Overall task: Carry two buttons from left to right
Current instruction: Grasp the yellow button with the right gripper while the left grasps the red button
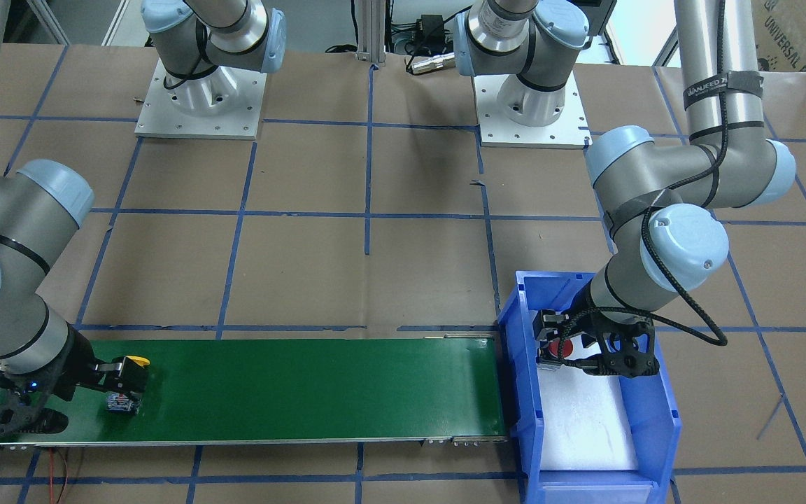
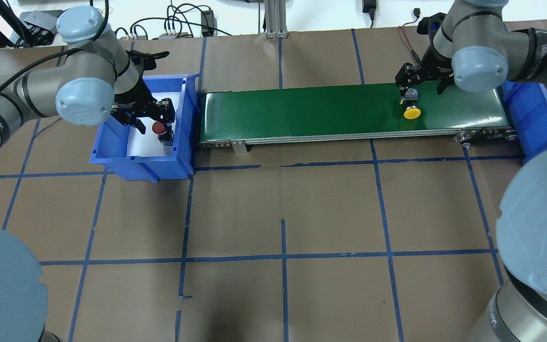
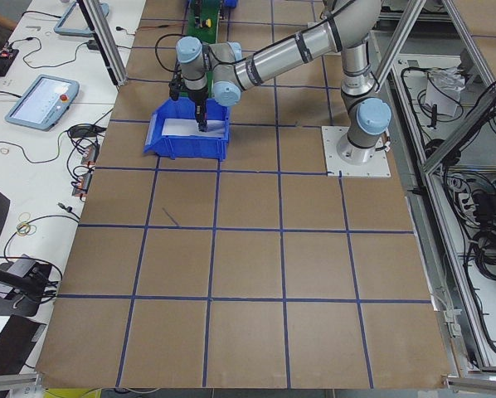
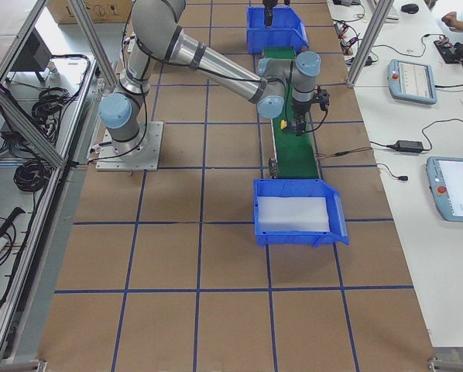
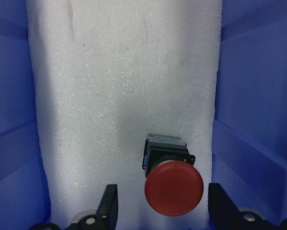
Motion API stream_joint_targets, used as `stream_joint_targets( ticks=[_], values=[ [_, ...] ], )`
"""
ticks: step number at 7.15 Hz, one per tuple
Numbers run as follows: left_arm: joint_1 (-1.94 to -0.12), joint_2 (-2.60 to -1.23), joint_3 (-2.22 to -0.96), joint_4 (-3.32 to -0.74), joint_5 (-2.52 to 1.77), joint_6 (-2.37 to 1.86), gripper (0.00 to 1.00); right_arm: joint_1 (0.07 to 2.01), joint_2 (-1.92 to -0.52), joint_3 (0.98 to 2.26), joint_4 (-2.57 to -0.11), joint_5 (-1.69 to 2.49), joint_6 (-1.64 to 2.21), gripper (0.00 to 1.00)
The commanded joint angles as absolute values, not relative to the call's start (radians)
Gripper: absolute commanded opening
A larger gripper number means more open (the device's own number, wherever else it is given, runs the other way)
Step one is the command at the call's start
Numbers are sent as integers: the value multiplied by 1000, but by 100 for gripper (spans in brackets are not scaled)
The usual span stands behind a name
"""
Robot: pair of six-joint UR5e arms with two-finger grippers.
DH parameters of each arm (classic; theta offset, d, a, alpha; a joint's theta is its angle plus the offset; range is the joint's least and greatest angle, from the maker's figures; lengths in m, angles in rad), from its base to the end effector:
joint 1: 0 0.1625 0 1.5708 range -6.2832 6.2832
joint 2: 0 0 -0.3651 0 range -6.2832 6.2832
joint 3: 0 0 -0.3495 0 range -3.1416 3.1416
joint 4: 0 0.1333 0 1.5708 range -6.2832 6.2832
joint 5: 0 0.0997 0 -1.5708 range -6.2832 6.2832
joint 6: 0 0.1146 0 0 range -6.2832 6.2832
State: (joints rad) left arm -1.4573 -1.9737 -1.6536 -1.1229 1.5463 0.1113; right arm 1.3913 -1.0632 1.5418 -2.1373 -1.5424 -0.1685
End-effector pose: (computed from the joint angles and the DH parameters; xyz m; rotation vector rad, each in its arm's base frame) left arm -0.0732 -0.5594 0.2170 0.0041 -3.1125 -0.0542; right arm 0.0278 -0.6119 0.2152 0.0152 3.1256 -0.1431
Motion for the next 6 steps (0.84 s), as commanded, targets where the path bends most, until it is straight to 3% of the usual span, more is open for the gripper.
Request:
stream_joint_targets(
  ticks=[1,2,3,4,5,6],
  values=[
    [-1457,-1980,-1654,-1120,1545,110,70,1391,-1060,1555,-2138,-1542,-170,100],
    [-1457,-1982,-1654,-1105,1546,110,49,1391,-1057,1560,-2138,-1543,-170,99],
    [-1457,-1982,-1654,-1104,1549,110,36,1391,-1057,1559,-2138,-1543,-170,93],
    [-1457,-1982,-1646,-1104,1552,112,29,1391,-1057,1559,-2138,-1543,-170,78],
    [-1457,-1982,-1638,-1104,1554,112,26,1390,-1058,1557,-2137,-1543,-170,46],
    [-1457,-1982,-1637,-1104,1554,104,26,1390,-1058,1559,-2137,-1543,-170,20]
  ],
)
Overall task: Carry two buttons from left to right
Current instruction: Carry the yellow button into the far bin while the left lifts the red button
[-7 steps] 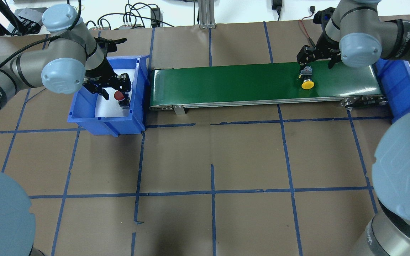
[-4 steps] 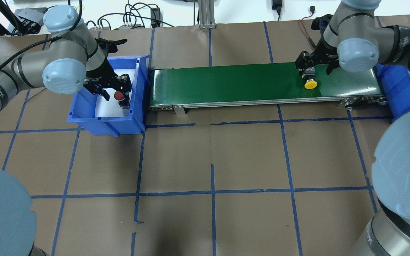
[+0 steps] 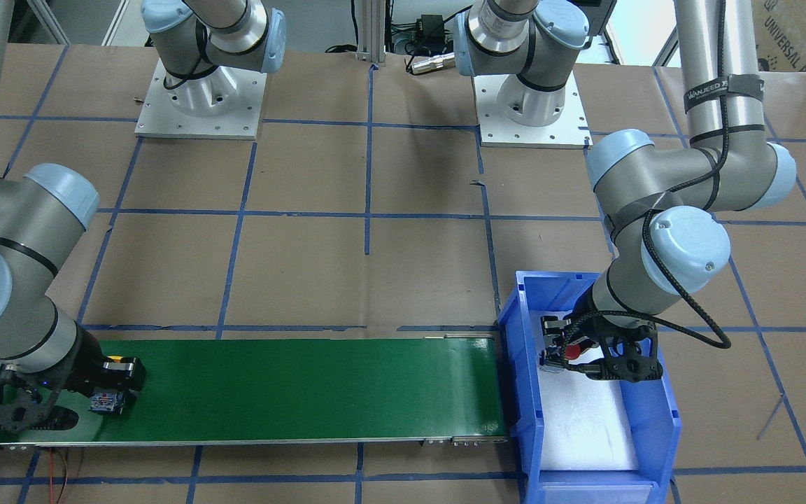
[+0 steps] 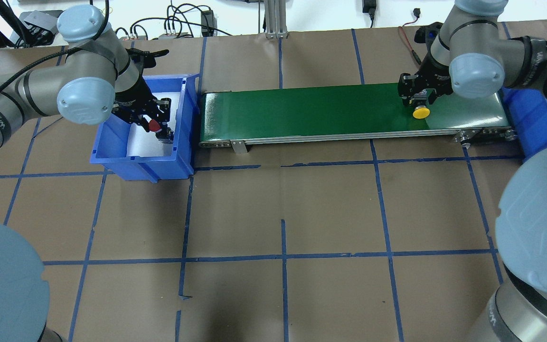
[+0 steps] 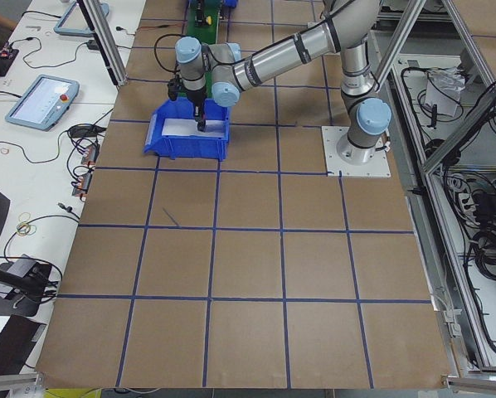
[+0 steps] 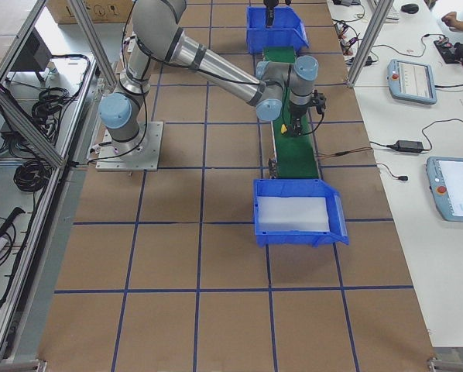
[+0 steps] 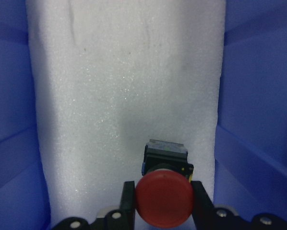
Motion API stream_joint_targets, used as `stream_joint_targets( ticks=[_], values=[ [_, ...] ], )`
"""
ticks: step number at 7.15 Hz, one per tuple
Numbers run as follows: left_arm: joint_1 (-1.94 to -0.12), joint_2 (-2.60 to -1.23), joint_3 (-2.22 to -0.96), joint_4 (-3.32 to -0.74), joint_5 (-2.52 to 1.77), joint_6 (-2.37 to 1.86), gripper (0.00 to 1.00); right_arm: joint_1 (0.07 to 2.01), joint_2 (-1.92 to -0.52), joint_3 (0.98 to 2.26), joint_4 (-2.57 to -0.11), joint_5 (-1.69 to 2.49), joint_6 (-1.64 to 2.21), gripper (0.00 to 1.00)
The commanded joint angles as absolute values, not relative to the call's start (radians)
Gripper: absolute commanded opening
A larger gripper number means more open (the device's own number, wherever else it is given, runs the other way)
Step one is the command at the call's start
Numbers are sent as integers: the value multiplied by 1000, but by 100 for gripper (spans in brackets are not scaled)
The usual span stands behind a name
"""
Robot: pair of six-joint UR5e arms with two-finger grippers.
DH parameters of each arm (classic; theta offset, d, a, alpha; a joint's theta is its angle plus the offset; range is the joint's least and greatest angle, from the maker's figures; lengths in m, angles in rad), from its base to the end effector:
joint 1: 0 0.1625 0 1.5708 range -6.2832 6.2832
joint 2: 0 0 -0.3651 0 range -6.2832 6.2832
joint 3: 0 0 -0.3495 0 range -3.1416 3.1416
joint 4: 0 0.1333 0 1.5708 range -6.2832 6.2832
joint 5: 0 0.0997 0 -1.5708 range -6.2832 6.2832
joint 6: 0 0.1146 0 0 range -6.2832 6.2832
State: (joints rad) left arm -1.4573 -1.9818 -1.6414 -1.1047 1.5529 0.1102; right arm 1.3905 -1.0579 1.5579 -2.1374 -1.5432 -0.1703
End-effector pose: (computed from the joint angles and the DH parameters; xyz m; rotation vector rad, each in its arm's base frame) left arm -0.0718 -0.5653 0.2192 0.0054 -3.1220 -0.0210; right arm 0.0279 -0.6078 0.2054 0.0142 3.1241 -0.1100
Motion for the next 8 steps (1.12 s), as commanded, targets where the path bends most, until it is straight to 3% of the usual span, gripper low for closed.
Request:
stream_joint_targets(
  ticks=[1,4,8],
  values=[
    [-1457,-1974,-1623,-1104,1552,106,26,1390,-1060,1548,-2135,-1543,-175,9],
    [-1459,-1823,-1493,-1335,1603,110,25,1346,-1115,1479,-2108,-1558,-218,8],
    [-1546,-1813,-1318,-1510,1606,-12,25,1012,-1180,1459,-2063,-1551,-515,8]
  ],
)
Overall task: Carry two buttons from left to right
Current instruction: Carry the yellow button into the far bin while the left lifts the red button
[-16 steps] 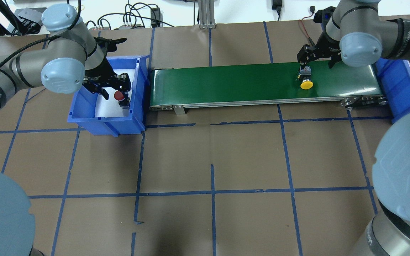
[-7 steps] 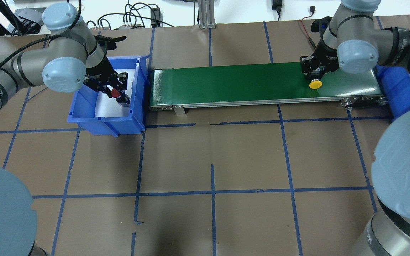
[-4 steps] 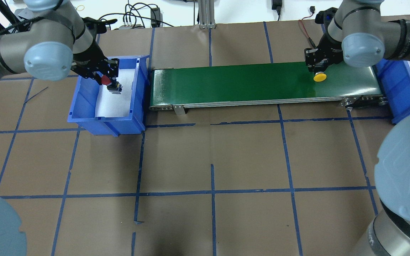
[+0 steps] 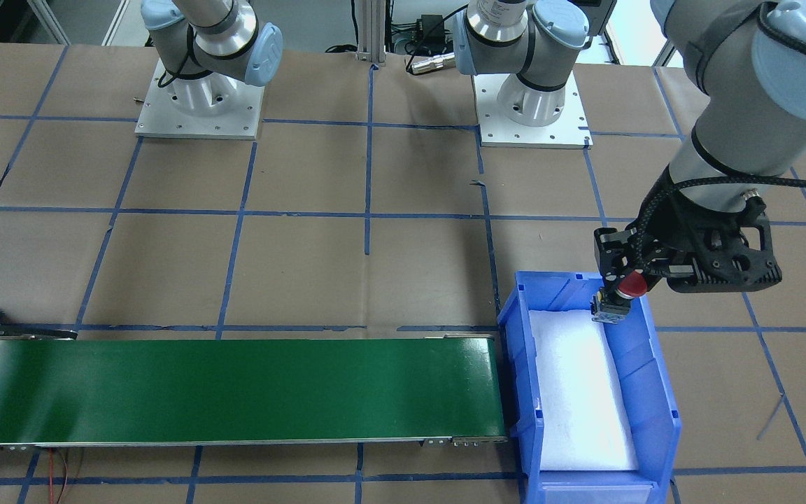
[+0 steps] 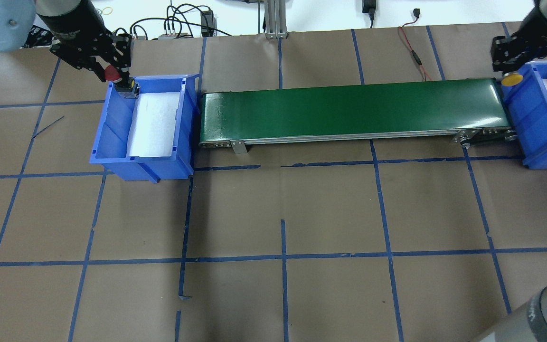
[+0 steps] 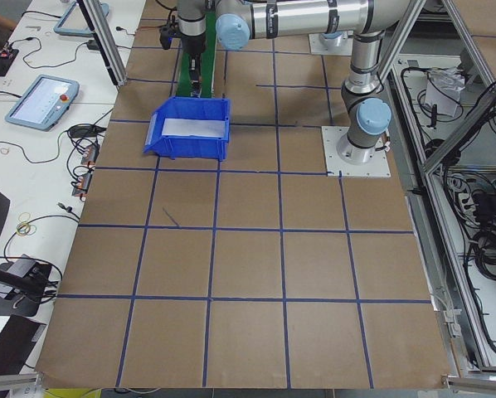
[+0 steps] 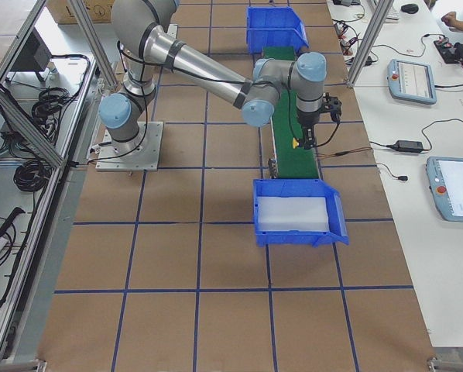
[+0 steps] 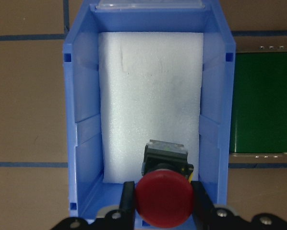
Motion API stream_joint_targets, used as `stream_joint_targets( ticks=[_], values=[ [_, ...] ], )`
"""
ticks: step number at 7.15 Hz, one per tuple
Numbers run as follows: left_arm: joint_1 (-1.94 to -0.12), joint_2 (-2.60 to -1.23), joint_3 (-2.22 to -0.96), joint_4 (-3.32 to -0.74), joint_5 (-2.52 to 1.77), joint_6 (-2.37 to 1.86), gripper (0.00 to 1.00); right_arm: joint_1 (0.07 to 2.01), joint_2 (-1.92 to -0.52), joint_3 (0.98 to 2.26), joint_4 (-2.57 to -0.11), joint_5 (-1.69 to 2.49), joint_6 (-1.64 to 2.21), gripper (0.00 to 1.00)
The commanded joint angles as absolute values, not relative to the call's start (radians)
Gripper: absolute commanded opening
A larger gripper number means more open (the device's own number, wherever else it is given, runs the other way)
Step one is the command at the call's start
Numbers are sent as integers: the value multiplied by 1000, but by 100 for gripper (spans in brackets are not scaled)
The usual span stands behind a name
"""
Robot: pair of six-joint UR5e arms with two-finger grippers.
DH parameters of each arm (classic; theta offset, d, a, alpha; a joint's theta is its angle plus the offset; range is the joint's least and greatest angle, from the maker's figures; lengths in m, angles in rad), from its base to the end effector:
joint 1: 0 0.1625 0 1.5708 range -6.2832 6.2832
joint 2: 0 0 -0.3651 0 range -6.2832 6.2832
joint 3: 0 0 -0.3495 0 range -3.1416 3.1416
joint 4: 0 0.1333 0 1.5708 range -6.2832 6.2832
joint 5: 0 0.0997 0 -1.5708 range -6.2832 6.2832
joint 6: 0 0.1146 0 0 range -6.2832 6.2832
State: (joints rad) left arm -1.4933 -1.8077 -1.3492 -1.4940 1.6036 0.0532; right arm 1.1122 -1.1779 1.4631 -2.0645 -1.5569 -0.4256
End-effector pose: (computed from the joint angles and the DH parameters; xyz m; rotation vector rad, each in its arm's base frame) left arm -0.0872 -0.5501 0.4039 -0.0393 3.1032 -0.0919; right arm -0.1431 -0.5945 0.3100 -0.0481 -3.0502 0.2976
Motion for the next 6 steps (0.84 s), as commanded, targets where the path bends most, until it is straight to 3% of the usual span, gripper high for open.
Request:
stream_joint_targets(
  ticks=[1,6],
  values=[
    [-1613,-1834,-1316,-1490,1629,-93,25,959,-1167,1460,-2065,-1551,-597,9],
    [-1770,-2024,-1319,-1231,1647,-225,25,882,-1062,1477,-2118,-1554,-713,9]
  ],
)
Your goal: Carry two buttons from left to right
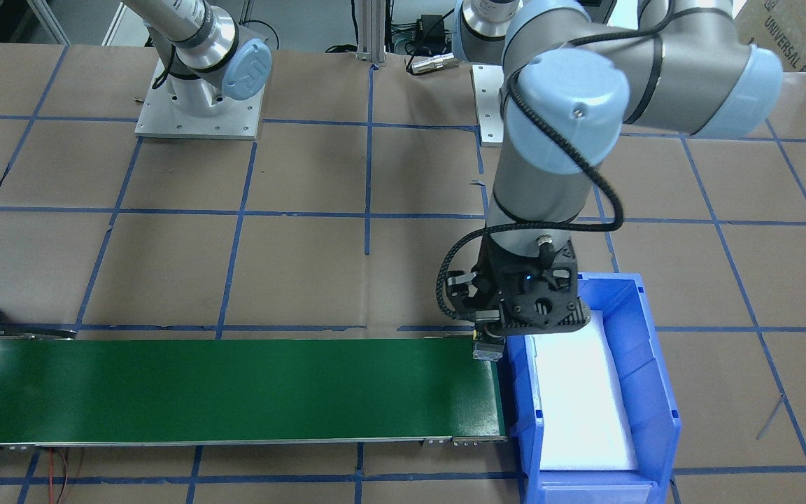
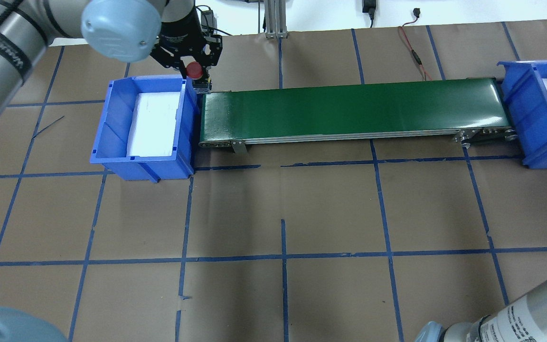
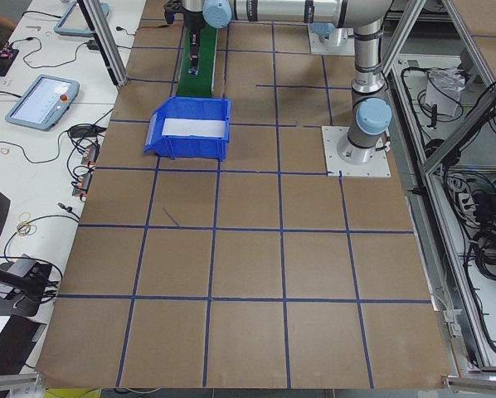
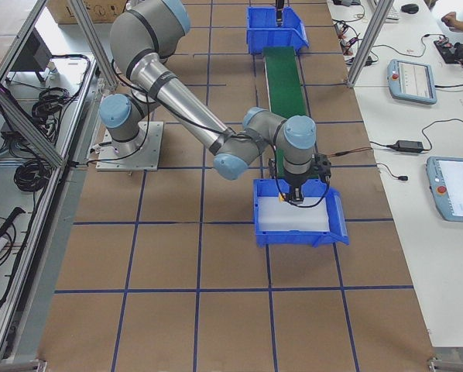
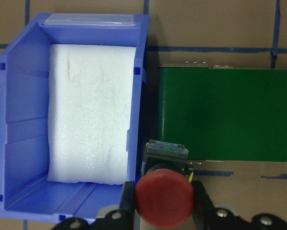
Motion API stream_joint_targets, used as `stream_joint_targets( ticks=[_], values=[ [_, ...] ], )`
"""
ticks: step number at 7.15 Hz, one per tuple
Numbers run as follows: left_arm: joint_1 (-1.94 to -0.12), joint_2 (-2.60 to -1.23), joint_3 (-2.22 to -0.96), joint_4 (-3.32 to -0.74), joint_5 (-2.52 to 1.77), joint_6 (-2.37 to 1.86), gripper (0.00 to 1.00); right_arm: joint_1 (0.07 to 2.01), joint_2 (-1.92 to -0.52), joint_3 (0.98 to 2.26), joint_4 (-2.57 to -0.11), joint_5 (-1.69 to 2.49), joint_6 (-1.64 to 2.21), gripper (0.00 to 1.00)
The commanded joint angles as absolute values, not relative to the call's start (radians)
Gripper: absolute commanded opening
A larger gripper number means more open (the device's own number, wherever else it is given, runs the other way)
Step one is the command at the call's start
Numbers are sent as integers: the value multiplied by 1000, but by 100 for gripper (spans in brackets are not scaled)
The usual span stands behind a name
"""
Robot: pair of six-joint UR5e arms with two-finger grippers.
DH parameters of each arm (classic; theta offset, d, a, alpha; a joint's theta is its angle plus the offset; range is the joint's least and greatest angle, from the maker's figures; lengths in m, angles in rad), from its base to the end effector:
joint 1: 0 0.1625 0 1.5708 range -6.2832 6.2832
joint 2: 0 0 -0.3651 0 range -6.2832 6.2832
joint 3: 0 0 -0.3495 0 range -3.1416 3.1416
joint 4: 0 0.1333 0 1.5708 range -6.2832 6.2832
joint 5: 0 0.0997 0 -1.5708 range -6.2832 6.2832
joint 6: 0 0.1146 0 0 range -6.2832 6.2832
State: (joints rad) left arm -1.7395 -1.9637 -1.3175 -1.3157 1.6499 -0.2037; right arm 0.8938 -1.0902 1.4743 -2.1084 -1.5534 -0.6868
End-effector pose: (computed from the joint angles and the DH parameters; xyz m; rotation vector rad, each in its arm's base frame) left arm -0.2229 -0.5687 0.3492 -0.0609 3.0784 -0.1975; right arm -0.2760 -0.5593 0.2573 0.0170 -3.0519 0.1989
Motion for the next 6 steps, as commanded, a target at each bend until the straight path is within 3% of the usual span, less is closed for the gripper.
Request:
stream_joint_targets(
  ticks=[1,5,6],
  values=[
    [-1776,-2035,-1321,-1224,1646,-244,25,861,-1043,1479,-2161,-1549,-774,9],
    [-1778,-2066,-1328,-1190,1591,-255,25,844,-997,1499,-2174,-1545,-782,9],
    [-1778,-2077,-1328,-1186,1588,-249,25,842,-994,1502,-2174,-1546,-782,13]
  ],
)
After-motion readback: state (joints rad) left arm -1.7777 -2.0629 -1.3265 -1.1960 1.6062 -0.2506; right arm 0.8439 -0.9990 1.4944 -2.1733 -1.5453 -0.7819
